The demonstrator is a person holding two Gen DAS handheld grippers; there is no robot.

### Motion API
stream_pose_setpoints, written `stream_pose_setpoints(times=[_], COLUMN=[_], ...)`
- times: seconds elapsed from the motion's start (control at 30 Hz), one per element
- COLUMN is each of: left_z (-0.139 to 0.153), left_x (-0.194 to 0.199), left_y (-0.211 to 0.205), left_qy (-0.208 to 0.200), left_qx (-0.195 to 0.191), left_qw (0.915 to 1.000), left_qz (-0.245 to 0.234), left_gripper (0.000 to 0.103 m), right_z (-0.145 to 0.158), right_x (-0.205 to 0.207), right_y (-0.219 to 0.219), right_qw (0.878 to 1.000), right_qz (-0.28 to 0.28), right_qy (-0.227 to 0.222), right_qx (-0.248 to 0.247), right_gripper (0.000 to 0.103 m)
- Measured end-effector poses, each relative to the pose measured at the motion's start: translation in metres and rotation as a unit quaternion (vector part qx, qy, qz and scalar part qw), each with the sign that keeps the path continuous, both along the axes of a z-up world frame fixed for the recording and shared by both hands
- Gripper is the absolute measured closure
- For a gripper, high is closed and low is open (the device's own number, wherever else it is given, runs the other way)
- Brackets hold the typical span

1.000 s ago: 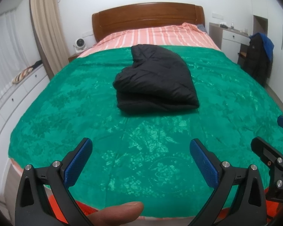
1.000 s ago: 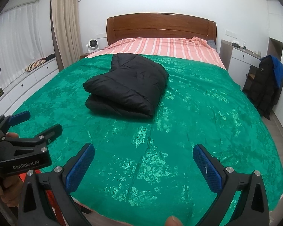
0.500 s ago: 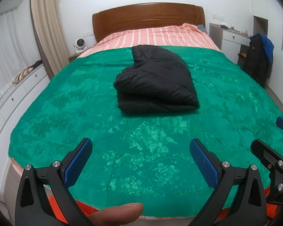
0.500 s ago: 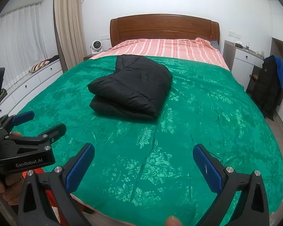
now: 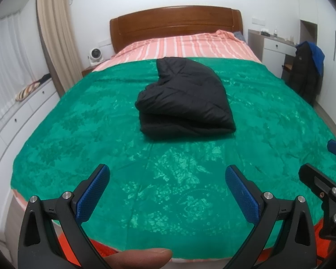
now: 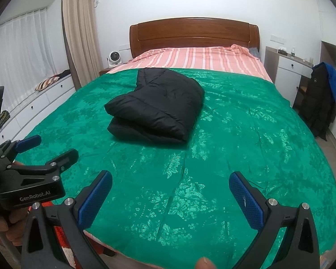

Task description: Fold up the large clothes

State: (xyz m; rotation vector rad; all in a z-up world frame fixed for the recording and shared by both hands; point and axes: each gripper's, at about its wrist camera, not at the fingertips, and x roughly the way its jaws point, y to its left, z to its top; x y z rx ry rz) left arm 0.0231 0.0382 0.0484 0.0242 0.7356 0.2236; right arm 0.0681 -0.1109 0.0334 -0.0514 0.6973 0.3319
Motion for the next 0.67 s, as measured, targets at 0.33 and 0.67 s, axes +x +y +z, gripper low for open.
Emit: stream_pose_setpoints(times=[0.33, 0.67], left_z=[-0.0003, 0.0021], left_x=[-0.0010, -0.0035], left_y=[0.0004, 0.0012], left_qy=[-0.006, -0.023], left_qx=[0.004, 0.018], left_qw=[1.0000, 0.9995], left_qz=[0.003, 0.014], left_gripper=[0.000, 0.000], right_z=[-0.0003, -0.0021], right_x=[0.0013, 0.0021], right_y=[-0.0007, -0.0033], right_qw=[1.000, 1.000], right_qz=[-0.001, -0.006], right_qy=[0.002, 0.002], right_qx=[-0.001, -0.001], right_gripper=[0.000, 0.000])
